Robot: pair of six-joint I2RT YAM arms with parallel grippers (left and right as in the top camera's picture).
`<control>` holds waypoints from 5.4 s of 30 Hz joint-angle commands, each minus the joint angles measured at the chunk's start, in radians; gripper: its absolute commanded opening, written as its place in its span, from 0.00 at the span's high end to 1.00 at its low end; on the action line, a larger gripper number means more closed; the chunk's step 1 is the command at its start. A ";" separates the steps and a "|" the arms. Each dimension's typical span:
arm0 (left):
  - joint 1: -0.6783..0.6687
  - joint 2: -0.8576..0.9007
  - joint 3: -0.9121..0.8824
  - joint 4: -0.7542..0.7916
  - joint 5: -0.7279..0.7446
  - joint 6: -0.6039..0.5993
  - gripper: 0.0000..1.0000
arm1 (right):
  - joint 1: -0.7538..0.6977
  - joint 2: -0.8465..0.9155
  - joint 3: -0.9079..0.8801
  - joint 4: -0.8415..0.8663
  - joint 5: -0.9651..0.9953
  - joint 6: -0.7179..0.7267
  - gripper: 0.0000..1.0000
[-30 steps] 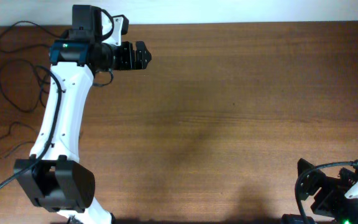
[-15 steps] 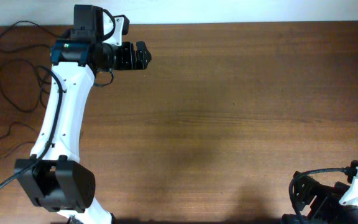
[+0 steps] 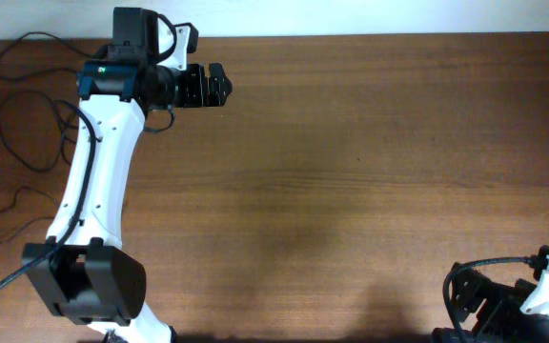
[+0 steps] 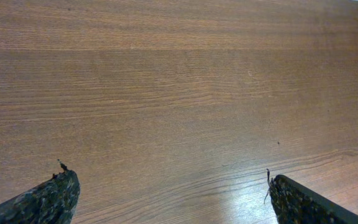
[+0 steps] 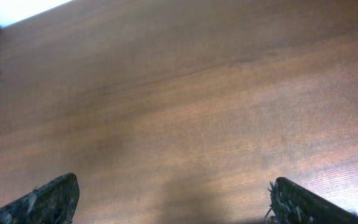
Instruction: Untangle cables
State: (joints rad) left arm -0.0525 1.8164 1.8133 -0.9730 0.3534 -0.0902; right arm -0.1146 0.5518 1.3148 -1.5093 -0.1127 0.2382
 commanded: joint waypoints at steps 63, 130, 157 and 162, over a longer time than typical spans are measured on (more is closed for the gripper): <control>-0.002 -0.027 0.013 0.002 -0.010 0.016 0.01 | 0.062 -0.549 -1.309 1.424 0.122 -0.260 0.02; -0.005 -0.925 -0.779 -0.041 -0.220 0.016 0.01 | 0.062 -0.548 -1.309 1.427 0.125 -0.261 0.02; -0.006 -1.521 -1.507 0.669 -0.220 0.016 0.01 | 0.062 -0.548 -1.309 1.427 0.125 -0.261 0.01; -0.005 -1.611 -1.637 0.863 -0.220 0.016 0.01 | 0.062 -0.548 -1.309 1.427 0.125 -0.261 0.01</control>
State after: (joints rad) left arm -0.0544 0.2554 0.2417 -0.1841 0.1410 -0.0895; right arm -0.0578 0.0139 0.0105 -0.0738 0.0105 -0.0261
